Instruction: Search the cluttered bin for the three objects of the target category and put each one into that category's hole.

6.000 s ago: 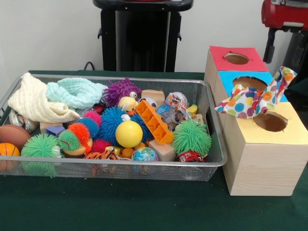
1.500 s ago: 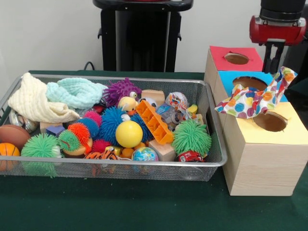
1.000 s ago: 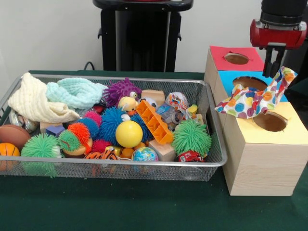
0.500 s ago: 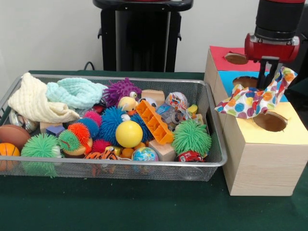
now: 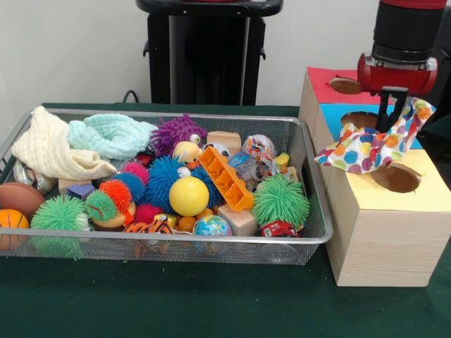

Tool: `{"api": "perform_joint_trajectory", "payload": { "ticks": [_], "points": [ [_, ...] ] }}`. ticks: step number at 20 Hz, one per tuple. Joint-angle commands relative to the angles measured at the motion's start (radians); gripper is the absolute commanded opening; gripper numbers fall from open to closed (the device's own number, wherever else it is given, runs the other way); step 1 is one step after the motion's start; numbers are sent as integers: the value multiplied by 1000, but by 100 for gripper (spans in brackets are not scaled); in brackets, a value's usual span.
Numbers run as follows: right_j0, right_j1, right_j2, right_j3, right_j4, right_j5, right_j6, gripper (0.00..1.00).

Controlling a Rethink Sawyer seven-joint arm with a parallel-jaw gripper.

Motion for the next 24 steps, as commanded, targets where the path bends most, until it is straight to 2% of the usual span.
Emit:
{"api": "perform_joint_trajectory", "payload": {
  "ticks": [1, 5, 8, 15, 20, 24],
  "points": [
    [-18, 0, 53, -27, 37, 18, 192, 0],
    [-20, -17, 49, -48, 41, 57, 191, 0],
    [-31, -21, 61, -51, 49, 44, 190, 0],
    [-30, -15, 39, -110, 35, 88, 175, 0],
    [-47, 6, 51, -127, 28, 49, 158, 0],
    [-56, 34, 44, -171, 12, 43, 140, 0]
  ]
}}
